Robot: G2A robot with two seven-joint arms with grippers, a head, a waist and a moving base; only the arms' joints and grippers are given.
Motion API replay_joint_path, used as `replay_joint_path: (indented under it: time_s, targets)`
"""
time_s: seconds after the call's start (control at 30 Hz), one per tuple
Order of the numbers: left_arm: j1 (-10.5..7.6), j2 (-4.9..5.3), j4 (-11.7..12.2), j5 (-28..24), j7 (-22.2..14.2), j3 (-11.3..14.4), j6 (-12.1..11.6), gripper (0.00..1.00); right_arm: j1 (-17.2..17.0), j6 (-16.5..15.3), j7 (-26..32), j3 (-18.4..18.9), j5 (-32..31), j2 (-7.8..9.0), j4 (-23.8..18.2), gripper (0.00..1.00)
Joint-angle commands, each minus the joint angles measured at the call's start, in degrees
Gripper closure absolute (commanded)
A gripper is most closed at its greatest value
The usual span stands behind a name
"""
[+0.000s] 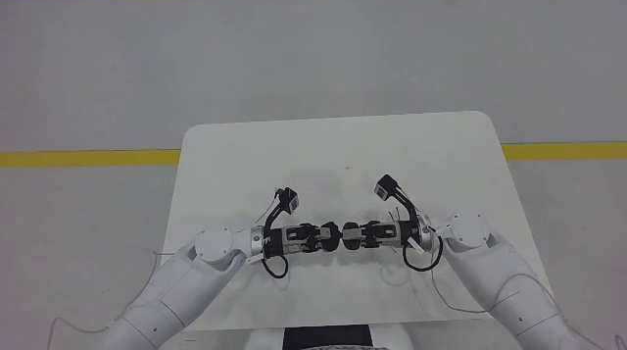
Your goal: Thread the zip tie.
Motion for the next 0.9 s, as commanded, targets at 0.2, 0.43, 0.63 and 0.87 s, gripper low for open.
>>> replay_joint_path:
  time_s: [0.2, 0.43, 0.63, 0.87]
  targets:
    - [-0.1, 0.04, 0.09, -0.14, -0.07, 0.15, -0.07, 0.98, 0.06, 0.08, -0.13, -0.18, 0.0, 0.08, 0.1, 1.0]
    - [-0.1, 0.1, 0.16, -0.26, -0.21, 0.28, -0.19, 1.0, 0.24, 0.2, -0.29, -0.45, 0.08, 0.09, 0.35, 1.0]
    - [-0.13, 0.16, 0.29, -0.34, -0.17, 0.2, -0.49, 1.0, 0.12, 0.48, -1.37, -0.23, 0.21, 0.16, 0.33, 0.0]
    - [0.31, 0.5, 0.47, 0.32, 0.37, -0.7, -1.8, 1.0, -1.69, -0.01, -2.14, 2.95, 0.88, 0.98, 0.08, 0.0]
